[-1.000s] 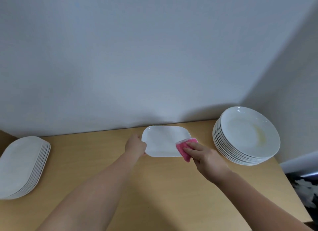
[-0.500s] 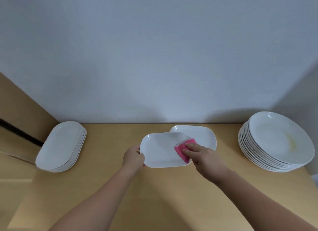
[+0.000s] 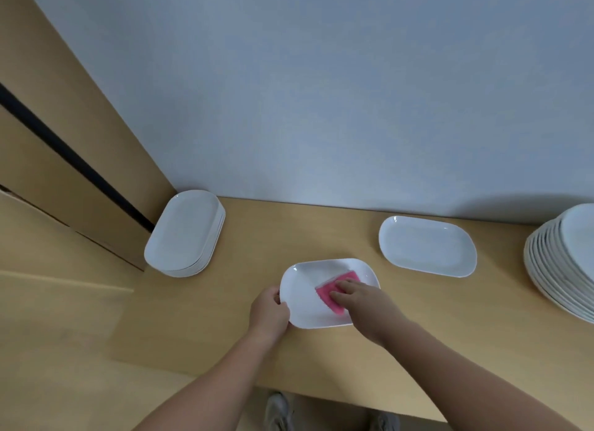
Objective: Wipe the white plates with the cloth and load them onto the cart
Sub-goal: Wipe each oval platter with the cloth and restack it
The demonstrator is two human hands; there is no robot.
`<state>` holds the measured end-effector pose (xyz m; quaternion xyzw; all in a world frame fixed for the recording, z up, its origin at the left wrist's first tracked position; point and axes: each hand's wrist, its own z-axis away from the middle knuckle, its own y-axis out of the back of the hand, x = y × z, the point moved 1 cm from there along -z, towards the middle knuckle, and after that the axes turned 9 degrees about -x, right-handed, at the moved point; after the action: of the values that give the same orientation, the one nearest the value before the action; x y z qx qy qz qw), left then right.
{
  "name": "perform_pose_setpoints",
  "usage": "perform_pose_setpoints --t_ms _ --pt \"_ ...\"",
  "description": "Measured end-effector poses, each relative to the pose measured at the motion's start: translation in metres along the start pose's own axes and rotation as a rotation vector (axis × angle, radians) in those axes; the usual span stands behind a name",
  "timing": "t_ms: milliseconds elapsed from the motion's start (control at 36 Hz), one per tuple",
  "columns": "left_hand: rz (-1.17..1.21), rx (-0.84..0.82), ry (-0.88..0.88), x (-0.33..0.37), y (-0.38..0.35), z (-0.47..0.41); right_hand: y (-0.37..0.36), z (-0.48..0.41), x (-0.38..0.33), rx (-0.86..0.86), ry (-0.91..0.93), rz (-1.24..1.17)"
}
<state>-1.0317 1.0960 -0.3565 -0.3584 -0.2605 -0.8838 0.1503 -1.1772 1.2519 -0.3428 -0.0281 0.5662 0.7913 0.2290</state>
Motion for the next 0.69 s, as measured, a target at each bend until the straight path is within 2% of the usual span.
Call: perform_pose_setpoints --t_ms 83,222,417,500,694 --pt "0.015 -0.020 -0.003 -0.005 0.003 -0.004 -0.004 -0.016 -0.007 -0.025 -0.055 0.054" --pt "-0.008 -0.088 0.012 -0.003 0.011 -0.014 -0.029 -0.028 -0.022 -0.192 -0.232 0.023" --pt "0.088 -0.176 0.021 0.002 0.015 -0.016 -0.055 -0.029 -0.037 -0.135 -0.369 0.038" --pt "0.081 -0.193 0.008 0.003 0.015 -0.017 -0.056 -0.036 -0.042 -0.171 -0.382 0.008" --pt "0.071 -0.199 0.016 0.002 0.015 -0.021 -0.043 -0.058 -0.044 -0.189 -0.276 -0.017"
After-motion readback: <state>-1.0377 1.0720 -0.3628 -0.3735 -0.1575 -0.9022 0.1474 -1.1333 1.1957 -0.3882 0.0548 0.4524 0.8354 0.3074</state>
